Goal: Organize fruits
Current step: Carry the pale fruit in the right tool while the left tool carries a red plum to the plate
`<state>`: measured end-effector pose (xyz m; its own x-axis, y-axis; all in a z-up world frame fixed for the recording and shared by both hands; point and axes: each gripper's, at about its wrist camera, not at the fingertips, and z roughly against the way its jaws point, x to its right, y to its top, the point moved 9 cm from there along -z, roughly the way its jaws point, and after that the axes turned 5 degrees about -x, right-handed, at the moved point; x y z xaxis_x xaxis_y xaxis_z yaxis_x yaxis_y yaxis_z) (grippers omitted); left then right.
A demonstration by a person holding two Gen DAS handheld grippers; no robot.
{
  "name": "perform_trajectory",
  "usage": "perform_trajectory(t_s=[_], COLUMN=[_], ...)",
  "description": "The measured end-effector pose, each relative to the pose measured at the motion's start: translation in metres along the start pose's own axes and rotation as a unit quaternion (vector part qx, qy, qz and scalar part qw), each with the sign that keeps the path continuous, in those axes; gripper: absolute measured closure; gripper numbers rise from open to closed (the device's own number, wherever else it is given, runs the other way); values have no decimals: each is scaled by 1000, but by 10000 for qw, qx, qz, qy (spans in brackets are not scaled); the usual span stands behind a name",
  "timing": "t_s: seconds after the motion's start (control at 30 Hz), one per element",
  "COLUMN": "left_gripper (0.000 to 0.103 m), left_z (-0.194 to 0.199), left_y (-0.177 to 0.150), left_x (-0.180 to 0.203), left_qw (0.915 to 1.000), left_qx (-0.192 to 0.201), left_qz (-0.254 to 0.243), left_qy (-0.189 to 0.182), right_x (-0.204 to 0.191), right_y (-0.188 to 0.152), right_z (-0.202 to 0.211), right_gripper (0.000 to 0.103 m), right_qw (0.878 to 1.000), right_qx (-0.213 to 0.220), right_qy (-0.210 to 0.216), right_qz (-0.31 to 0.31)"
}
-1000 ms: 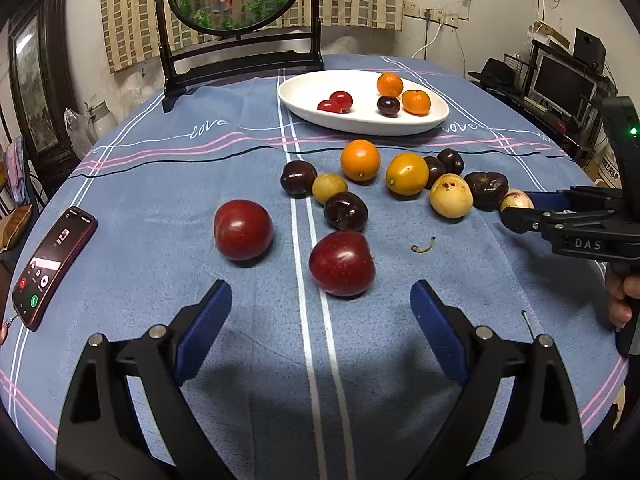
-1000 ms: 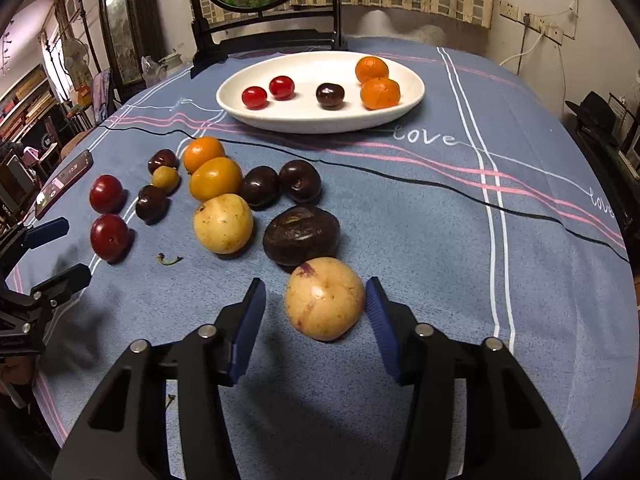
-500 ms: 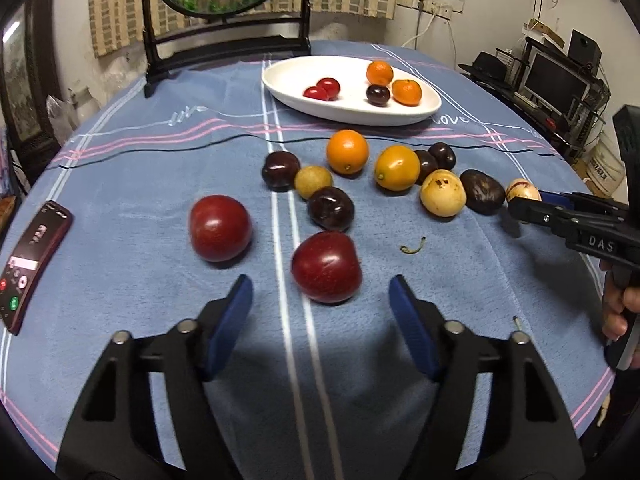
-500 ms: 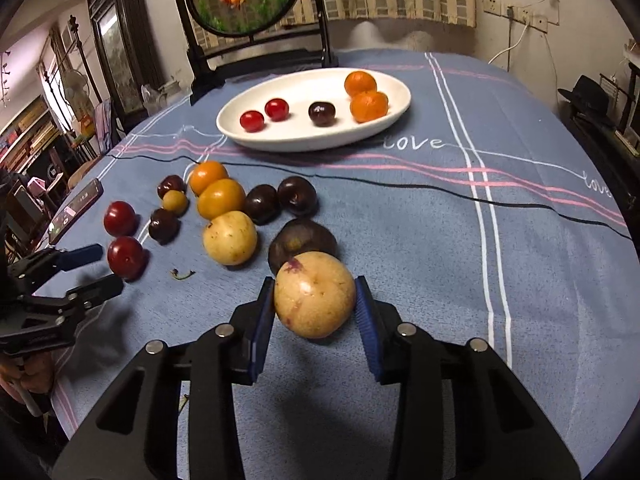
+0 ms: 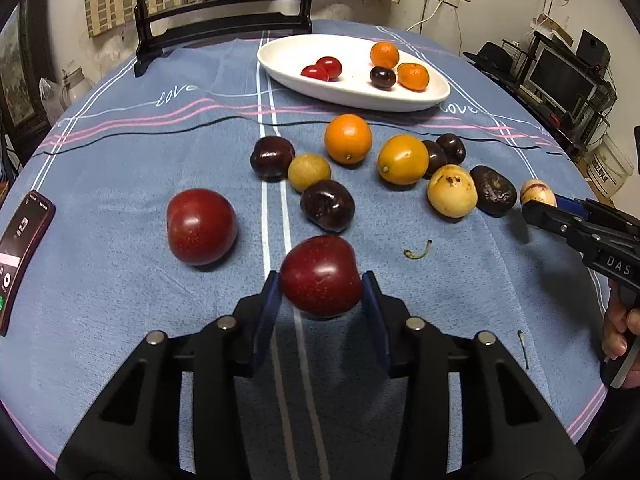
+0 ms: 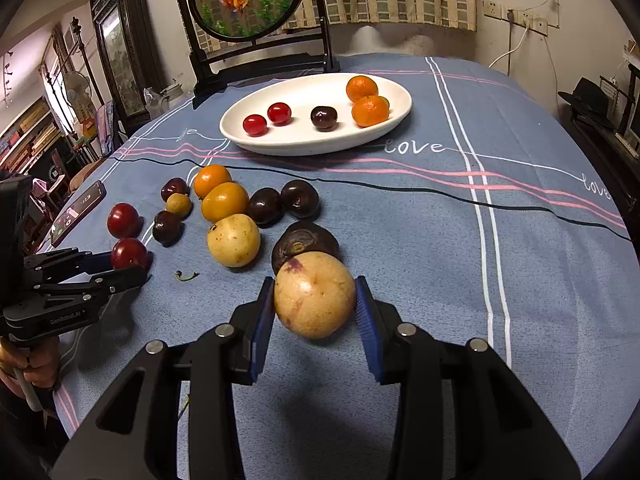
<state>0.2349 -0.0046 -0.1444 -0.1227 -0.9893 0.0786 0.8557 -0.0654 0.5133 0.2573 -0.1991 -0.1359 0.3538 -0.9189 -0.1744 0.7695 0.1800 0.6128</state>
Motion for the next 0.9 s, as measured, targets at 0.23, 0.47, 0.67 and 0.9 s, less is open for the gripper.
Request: perform_trajectory(t_s=[0.23,0.47,0.67,0.9], left_gripper=[63,64,64,63], left_z=[1,6,23,44], left_y=[-1,-2,3,74], left_x=[0,0,5,22], left_qw=[10000,9999,9994,9958], left_qx=[-1,64,233,694], left_qz=[7,42,-34,-445], left_qy=[-3,-112,-258,-389], right_x=[0,0,-10,-19], right_y=[0,-1,1,75], right_z=[0,0,6,22], right_gripper=[64,64,64,63], right_qw=[10000,10000,9998,9961], right_qx=[0,-8,58,785], right_qy=[-7,-24,191,327], right_qz=[4,24,48,252])
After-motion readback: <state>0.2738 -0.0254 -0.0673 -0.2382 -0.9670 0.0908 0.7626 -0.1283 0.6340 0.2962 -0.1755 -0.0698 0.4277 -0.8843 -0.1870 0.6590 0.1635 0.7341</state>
